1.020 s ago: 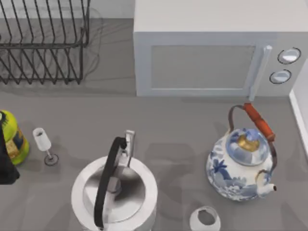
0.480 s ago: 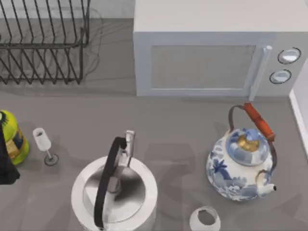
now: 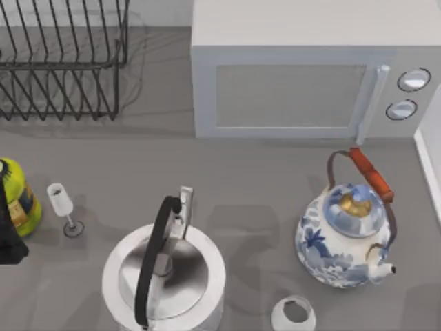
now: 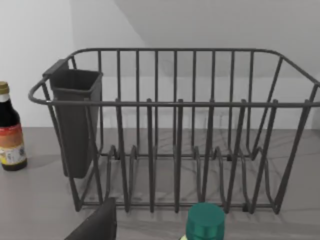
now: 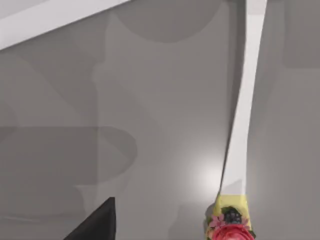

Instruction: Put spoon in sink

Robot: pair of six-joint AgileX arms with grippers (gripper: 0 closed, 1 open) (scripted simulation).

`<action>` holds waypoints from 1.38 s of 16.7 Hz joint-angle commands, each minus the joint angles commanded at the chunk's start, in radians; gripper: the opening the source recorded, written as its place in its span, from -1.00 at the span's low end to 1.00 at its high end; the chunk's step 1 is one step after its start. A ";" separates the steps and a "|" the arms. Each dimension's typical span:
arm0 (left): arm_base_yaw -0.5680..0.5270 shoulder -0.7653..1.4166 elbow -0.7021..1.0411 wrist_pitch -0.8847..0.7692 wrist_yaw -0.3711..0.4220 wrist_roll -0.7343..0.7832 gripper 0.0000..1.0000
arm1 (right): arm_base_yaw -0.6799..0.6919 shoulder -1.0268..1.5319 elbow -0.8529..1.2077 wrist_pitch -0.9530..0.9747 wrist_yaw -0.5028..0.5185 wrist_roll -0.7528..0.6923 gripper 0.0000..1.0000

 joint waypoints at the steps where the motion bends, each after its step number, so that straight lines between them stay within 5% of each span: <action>1: 0.000 0.000 0.000 0.000 0.000 0.000 1.00 | -0.016 0.035 0.027 -0.026 0.000 -0.005 1.00; 10: 0.000 0.000 0.000 0.000 0.000 0.000 1.00 | -0.033 0.090 0.052 -0.044 -0.001 -0.009 1.00; 19: 0.000 0.000 0.000 0.000 0.000 0.000 1.00 | -0.024 0.289 -0.149 0.362 -0.001 0.005 1.00; 23: 0.000 0.000 0.000 0.000 0.000 0.000 1.00 | -0.023 0.313 -0.171 0.402 -0.001 0.007 1.00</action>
